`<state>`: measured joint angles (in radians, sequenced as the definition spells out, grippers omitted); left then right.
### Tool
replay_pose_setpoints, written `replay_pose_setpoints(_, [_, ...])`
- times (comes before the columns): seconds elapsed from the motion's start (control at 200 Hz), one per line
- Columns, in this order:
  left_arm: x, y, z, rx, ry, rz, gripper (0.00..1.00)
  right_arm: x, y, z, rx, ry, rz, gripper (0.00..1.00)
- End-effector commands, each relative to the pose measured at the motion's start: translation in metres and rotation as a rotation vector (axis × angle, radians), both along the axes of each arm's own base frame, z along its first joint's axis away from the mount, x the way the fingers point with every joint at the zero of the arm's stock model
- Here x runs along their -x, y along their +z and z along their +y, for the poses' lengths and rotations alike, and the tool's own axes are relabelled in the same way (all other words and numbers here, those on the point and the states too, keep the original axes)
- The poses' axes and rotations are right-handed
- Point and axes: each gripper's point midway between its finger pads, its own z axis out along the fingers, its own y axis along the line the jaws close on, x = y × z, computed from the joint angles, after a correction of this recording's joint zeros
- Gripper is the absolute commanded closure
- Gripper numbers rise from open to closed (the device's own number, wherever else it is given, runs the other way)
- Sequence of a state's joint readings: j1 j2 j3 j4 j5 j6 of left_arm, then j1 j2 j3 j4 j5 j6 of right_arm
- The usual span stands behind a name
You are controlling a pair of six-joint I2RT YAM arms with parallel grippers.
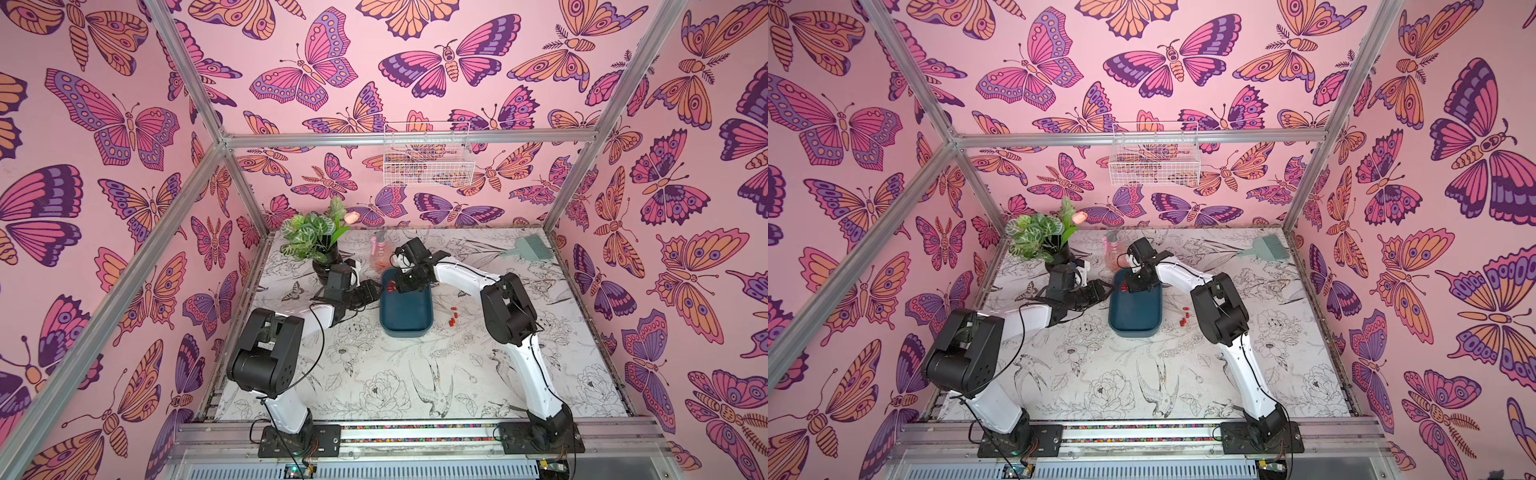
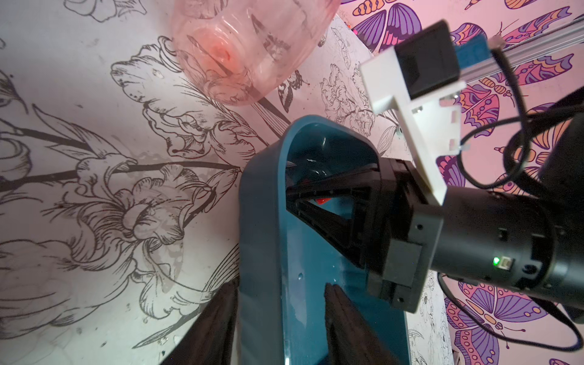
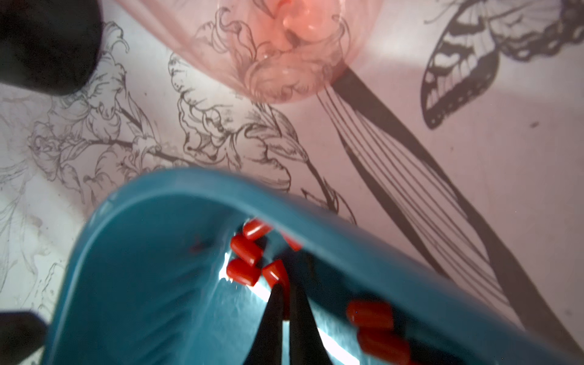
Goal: Take the screw protection sleeves out of the storage box
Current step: Pick up the screw protection sleeve from the storage box, then place the screw protection sleeve at the center of the board.
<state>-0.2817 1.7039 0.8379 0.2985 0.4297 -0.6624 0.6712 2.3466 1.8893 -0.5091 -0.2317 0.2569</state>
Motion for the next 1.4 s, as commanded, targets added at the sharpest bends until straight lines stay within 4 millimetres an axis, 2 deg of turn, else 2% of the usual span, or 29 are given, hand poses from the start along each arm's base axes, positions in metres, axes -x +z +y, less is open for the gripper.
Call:
replay_pose_setpoints(0.0, [0.001, -0.004, 0.001, 0.005, -0.004, 0.004, 0.5, 0.004, 0.038, 0.002, -0.025, 0.009, -0.057, 0.94])
replay_pose_setpoints(0.426, [0.0, -0.005, 0.002, 0.003, -0.003, 0.008, 0.5, 0.024, 0.077, -0.017, -0.036, 0.008, -0.093, 0.94])
replay_pose_setpoints(0.581, [0.0, -0.005, 0.002, 0.003, -0.002, 0.008, 0.5, 0.035, 0.095, -0.036, -0.018, -0.003, -0.121, 0.94])
replay_pose_setpoints(0.756, [0.0, -0.005, 0.001, 0.005, -0.004, 0.01, 0.5, 0.048, 0.105, -0.059, -0.022, -0.029, -0.121, 0.94])
replay_pose_setpoints(0.981, [0.0, -0.005, 0.001, 0.006, -0.006, 0.009, 0.5, 0.067, 0.107, -0.096, -0.005, -0.075, -0.115, 0.93])
replay_pose_setpoints(1.192, [0.0, -0.004, 0.001, 0.007, -0.006, 0.007, 0.5, 0.084, 0.089, -0.137, 0.009, -0.143, -0.078, 0.93])
replay_pose_setpoints(1.392, [0.001, -0.004, 0.001, 0.007, -0.006, 0.006, 0.5, 0.092, 0.07, -0.167, 0.044, -0.19, -0.048, 0.93])
